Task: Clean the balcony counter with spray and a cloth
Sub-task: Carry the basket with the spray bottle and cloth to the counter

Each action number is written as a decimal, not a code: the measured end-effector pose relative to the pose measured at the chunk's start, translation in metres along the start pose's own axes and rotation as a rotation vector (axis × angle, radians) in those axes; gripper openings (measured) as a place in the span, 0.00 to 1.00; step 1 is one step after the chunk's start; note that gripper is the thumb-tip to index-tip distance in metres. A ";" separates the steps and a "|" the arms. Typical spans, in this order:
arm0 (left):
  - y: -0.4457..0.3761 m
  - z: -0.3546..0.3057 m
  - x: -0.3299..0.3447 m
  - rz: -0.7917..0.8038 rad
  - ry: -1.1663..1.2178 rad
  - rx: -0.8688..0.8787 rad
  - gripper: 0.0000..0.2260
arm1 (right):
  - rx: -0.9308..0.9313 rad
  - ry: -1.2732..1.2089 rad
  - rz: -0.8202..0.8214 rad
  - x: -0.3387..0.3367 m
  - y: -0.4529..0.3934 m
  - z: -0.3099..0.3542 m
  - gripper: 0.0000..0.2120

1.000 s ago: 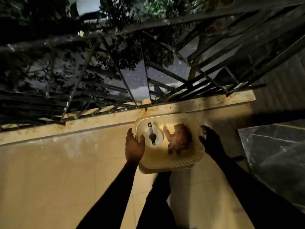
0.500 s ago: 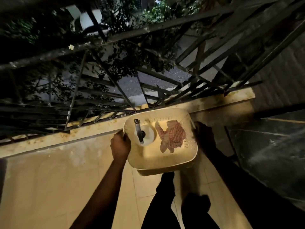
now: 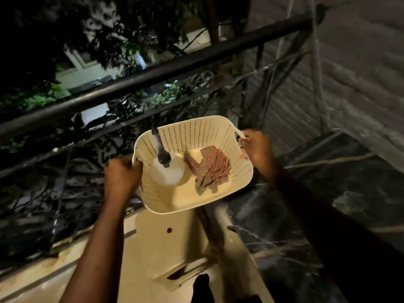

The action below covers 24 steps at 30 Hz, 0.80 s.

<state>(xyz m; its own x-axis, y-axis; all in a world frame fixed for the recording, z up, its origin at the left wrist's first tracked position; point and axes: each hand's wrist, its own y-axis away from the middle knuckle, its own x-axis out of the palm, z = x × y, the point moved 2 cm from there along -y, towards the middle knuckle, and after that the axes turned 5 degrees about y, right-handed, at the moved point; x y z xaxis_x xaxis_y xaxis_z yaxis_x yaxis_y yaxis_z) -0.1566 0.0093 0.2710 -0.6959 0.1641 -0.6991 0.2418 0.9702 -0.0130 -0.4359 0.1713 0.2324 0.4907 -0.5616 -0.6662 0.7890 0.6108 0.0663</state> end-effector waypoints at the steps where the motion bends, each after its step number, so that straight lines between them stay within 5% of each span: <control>1: 0.010 -0.023 0.014 0.036 0.040 0.032 0.09 | 0.032 -0.018 -0.032 -0.027 -0.005 -0.012 0.10; 10: 0.109 -0.080 0.153 0.301 0.254 0.050 0.10 | 0.049 0.132 -0.128 -0.168 0.005 -0.110 0.11; 24: 0.160 -0.074 0.199 0.396 0.109 0.055 0.09 | 0.080 0.407 -0.096 -0.159 0.025 -0.181 0.12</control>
<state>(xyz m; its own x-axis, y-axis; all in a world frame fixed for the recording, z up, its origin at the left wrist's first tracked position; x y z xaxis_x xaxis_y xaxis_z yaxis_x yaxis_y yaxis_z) -0.3063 0.2101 0.1830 -0.6085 0.5435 -0.5782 0.5391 0.8178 0.2013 -0.5615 0.3770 0.2052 0.2401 -0.3376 -0.9102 0.8579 0.5125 0.0363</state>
